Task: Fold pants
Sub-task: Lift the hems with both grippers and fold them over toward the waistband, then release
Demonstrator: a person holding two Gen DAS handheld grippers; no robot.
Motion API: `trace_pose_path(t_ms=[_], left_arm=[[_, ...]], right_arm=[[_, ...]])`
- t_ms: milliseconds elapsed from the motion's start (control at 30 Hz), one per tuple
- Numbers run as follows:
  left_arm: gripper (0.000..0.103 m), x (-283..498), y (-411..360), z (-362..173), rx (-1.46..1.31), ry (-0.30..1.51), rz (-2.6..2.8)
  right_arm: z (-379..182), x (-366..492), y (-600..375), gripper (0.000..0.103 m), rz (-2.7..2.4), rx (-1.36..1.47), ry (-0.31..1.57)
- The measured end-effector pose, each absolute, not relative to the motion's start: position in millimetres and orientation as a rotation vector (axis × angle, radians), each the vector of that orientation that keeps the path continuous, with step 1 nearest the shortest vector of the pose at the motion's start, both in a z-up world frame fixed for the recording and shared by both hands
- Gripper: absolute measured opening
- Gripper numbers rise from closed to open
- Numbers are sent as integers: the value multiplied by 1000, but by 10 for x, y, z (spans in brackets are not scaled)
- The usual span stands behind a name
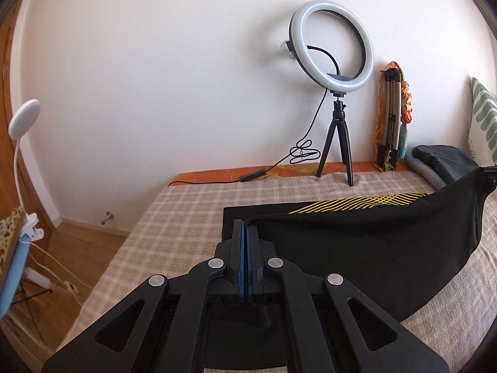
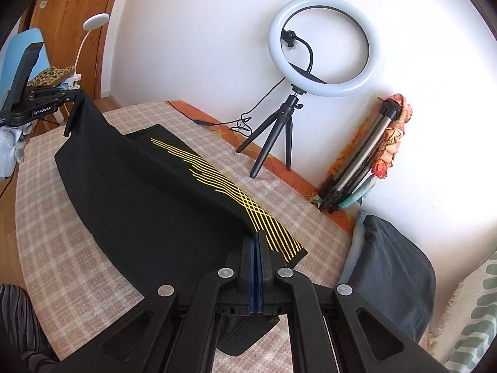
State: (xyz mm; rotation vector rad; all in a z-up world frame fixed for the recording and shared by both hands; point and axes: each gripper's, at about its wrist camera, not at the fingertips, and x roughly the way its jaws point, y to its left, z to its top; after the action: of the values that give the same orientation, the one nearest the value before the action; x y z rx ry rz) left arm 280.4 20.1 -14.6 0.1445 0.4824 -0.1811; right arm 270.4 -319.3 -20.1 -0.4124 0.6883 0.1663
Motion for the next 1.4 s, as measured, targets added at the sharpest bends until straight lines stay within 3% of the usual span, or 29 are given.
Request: trace_pose_path(t_ms=[233, 600, 1033, 1200, 1267, 1400], left_arm=[[0, 3374, 48, -177, 153, 510, -143], [0, 4192, -383, -674, 305, 643, -116], [0, 4519, -530, -1105, 358, 745, -116], [5, 4614, -502, -1129, 364, 745, -67], [15, 4667, -415, -1100, 330, 758, -43], [20, 4654, -184, -905, 313, 719, 6]], right_arm=[[-340, 3327, -3336, 0, 138, -344, 738], [-1021, 4101, -3665, 0, 83, -267, 879], [-1479, 4460, -3674, 0, 72, -294, 988], [-1562, 4534, -3646, 0, 58, -315, 1010], [-1578, 4537, -3633, 0, 54, -321, 1016], [-1585, 4557, -3647, 0, 42, -317, 1023]])
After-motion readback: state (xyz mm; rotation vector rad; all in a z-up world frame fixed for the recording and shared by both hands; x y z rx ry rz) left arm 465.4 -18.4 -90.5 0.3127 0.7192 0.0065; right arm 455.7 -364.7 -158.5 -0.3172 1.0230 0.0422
